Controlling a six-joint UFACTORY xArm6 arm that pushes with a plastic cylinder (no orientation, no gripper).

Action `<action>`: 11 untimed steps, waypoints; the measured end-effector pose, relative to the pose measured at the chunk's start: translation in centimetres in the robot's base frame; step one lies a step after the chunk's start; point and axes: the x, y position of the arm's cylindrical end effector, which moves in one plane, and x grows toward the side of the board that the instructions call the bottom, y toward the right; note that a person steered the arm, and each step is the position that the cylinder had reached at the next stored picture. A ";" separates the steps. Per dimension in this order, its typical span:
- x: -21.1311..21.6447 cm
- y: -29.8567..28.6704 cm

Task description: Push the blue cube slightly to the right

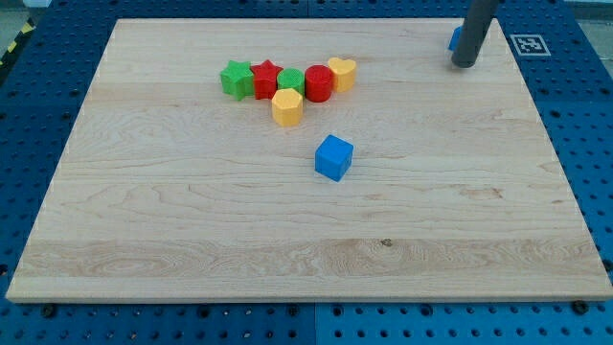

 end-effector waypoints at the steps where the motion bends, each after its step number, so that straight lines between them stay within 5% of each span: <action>1: -2.6 -1.9; 3: -5.8 3.0; 4: -4.0 1.8; 6: 6.1 -4.4; 9: 13.1 -19.0; 11: 18.4 -18.2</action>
